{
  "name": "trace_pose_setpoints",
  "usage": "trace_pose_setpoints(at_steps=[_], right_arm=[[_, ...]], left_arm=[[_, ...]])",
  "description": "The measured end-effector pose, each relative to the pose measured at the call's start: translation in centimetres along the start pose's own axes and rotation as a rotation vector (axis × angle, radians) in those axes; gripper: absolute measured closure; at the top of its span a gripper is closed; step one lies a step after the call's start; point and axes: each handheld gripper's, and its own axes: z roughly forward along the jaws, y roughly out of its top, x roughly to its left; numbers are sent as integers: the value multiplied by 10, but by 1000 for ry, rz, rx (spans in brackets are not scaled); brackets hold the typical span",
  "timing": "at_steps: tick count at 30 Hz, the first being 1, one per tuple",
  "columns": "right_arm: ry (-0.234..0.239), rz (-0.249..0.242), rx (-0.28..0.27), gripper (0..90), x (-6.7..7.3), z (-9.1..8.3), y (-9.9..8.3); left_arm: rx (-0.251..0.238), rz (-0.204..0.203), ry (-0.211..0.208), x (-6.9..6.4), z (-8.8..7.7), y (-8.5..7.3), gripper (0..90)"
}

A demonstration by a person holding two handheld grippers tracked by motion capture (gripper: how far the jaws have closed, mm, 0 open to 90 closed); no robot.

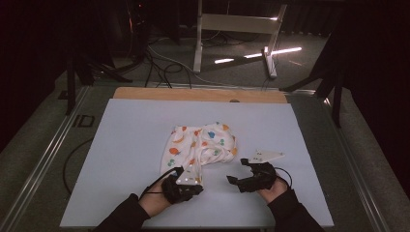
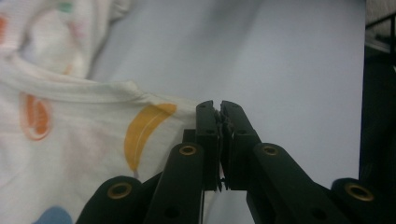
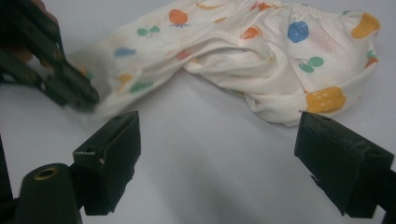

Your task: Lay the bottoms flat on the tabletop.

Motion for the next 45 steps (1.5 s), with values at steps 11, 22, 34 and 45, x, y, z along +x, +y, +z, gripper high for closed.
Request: trace_pose_setpoints(at_steps=[11,22,34,45], right_arm=[[-1,-1,-6,147,-1,-3,0],[-2,1,-8,146,-1,-4,0],[-4,3,-5,146,-2,-4,-2],[-3,-1,-2,146,-1,-1,-1]], left_arm=[[-53,-10,-5,11,-25,-5,583],[-44,-80,95,20,-76,-59,591],[125,-45,136,3,-68,-87,659],[68,-58,179,11,-57,-78,690]])
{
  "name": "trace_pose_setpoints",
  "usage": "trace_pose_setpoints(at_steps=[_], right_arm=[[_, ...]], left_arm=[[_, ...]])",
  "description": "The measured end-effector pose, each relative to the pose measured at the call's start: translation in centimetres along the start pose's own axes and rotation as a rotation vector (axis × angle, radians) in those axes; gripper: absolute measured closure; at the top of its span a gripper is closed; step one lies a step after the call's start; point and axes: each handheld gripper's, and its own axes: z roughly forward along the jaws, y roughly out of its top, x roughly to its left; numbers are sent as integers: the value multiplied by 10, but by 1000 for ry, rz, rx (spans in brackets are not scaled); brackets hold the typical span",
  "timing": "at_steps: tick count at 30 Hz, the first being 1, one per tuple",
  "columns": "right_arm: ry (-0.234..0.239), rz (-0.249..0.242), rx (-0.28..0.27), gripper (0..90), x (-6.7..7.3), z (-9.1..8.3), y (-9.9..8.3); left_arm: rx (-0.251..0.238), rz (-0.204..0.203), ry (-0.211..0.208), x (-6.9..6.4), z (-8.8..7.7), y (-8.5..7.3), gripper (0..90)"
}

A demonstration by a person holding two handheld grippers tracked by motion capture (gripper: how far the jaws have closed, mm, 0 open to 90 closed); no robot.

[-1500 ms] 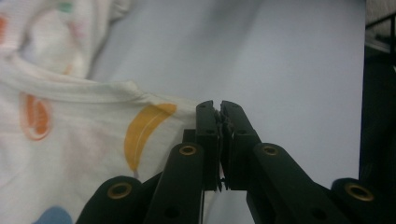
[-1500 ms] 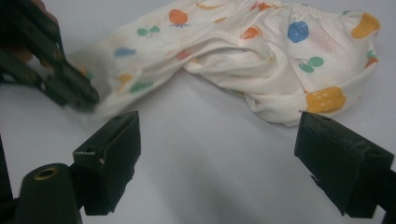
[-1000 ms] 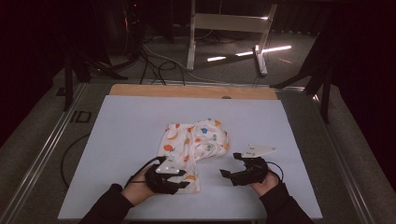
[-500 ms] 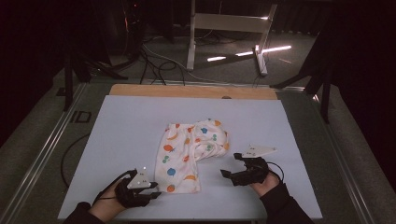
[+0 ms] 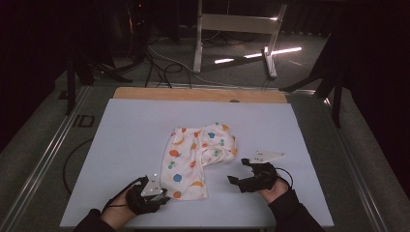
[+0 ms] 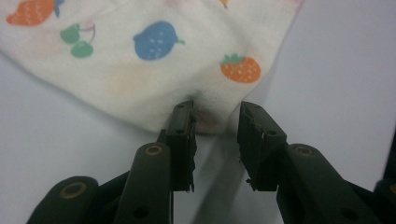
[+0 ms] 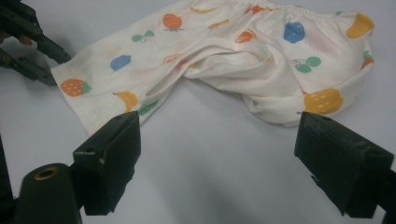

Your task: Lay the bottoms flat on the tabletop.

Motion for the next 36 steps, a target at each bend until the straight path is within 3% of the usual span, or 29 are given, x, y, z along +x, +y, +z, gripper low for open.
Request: trace_pose_setpoints(at_steps=[5,8,12,16,18,19,23,26,30,36], right_arm=[[1,0,-1,147,-1,-1,0],[-2,1,-2,147,-1,-2,0],[-5,0,0,146,-1,-2,0],[-5,0,0,146,-1,-2,0],[-8,-1,-1,147,-1,-2,0],[-6,1,1,147,0,-2,0],[-5,-1,3,147,-1,-2,-1],[-3,1,6,147,-1,-1,-1],[0,3,10,147,0,1,-1],[3,-3,9,146,0,1,-2]], left_arm=[[-24,-3,30,6,-12,9,833],[-7,16,44,6,-21,12,889],[28,66,60,2,-29,13,893],[54,97,40,0,-31,12,890],[54,94,20,0,-31,11,861],[54,99,18,1,-30,11,802],[1,45,23,6,-30,9,780],[-23,19,22,10,-26,8,821],[-34,-14,-15,16,-13,5,876],[-8,10,-48,19,-6,1,882]])
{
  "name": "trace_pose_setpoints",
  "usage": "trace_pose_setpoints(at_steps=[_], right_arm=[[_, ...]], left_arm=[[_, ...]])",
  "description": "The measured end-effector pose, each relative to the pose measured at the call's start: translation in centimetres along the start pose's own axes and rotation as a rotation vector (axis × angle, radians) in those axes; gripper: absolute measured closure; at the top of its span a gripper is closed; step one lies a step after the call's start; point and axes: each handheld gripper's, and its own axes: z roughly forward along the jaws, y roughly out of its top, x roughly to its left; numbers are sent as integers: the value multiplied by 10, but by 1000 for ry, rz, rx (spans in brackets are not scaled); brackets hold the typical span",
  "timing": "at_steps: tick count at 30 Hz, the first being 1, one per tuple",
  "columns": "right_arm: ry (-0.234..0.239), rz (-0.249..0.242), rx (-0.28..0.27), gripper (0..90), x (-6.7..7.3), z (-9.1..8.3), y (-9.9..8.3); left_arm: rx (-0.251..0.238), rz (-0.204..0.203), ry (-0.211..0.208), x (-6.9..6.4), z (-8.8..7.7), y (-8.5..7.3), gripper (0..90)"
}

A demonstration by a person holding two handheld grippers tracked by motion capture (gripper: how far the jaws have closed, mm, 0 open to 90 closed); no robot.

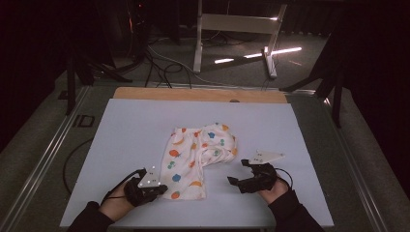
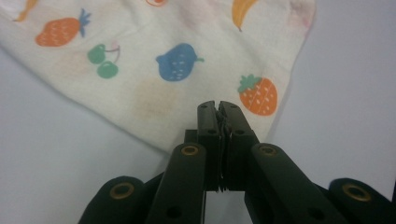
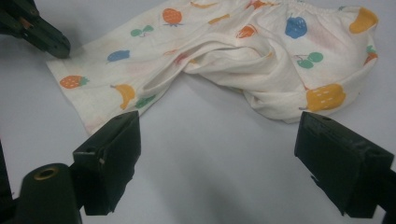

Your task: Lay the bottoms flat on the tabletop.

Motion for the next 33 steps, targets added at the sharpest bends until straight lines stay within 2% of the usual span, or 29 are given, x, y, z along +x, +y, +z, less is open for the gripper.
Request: trace_pose_setpoints(at_steps=[6,10,12,15,19,24,26,30,33], right_arm=[[-9,2,-5,147,-1,-1,-1],[-14,3,-6,146,-2,-2,-1],[-13,8,-7,146,-2,-2,-2],[-15,3,-5,146,-3,-3,-2],[-15,5,-8,146,-3,-2,-3],[-19,8,-6,146,-4,-2,-4],[-20,11,-9,146,-4,-1,-4],[-29,12,-7,146,-6,0,-4],[-37,10,-3,145,-6,1,-4]], left_arm=[[15,11,-33,-1,2,-8,883],[23,28,-31,-4,0,-9,882],[26,26,-44,-5,-1,-9,882],[5,36,-46,-6,-1,-10,868],[-70,11,-50,-3,-6,-9,765],[-160,-57,4,2,-16,-6,560],[-173,-79,27,4,-20,-5,476],[-188,-105,65,6,-22,-4,394],[-194,-127,95,7,-24,-3,298]])
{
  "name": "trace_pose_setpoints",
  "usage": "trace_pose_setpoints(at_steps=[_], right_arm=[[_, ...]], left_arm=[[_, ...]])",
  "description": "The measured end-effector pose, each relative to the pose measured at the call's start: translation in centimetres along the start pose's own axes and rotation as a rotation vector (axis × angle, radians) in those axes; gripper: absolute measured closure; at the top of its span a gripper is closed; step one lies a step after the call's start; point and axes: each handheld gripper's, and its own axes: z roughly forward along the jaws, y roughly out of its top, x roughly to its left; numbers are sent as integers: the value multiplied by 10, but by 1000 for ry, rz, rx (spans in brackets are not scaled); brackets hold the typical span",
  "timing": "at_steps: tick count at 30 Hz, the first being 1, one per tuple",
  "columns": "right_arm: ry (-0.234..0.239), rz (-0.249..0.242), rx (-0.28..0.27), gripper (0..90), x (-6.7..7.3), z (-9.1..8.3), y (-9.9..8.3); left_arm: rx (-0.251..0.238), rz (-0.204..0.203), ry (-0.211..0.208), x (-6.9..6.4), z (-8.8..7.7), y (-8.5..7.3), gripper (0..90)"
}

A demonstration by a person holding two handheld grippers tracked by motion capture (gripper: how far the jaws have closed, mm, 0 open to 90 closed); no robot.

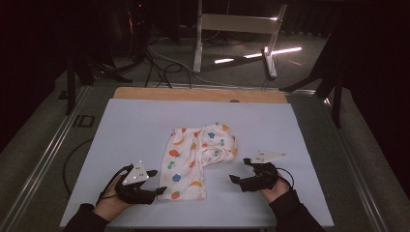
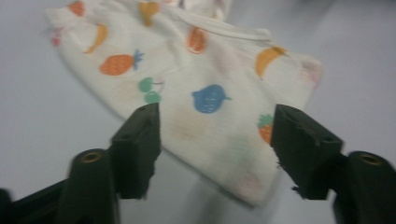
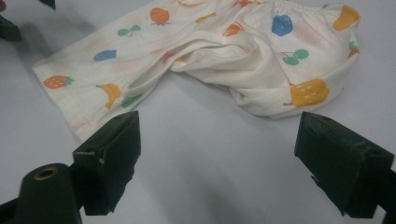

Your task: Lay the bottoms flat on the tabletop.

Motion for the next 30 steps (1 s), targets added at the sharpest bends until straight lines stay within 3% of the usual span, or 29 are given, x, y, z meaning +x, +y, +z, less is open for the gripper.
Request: trace_pose_setpoints(at_steps=[4,10,14,17,20,22,24,28,30], right_arm=[[-6,-4,-9,144,0,1,1],[-20,-12,-14,139,-3,2,6],[-33,-6,-15,135,-6,4,10],[-50,-16,-2,135,-7,7,15],[-62,-13,2,135,-9,10,16],[-66,24,15,144,-13,16,17],[-71,30,26,149,-15,21,17],[-82,56,58,143,-19,33,13],[-105,103,62,144,-20,40,11]], left_arm=[[-14,-26,10,3,-2,0,129],[-39,-72,30,7,-5,0,6],[-52,-104,64,7,-8,1,3],[-65,-106,121,5,-10,0,2],[-73,-112,140,4,-11,-1,2],[-71,-105,171,2,-11,-4,2],[-83,-101,190,1,-11,-5,2],[-104,-112,208,1,-10,-7,2],[-103,-121,200,0,-8,-8,2]])
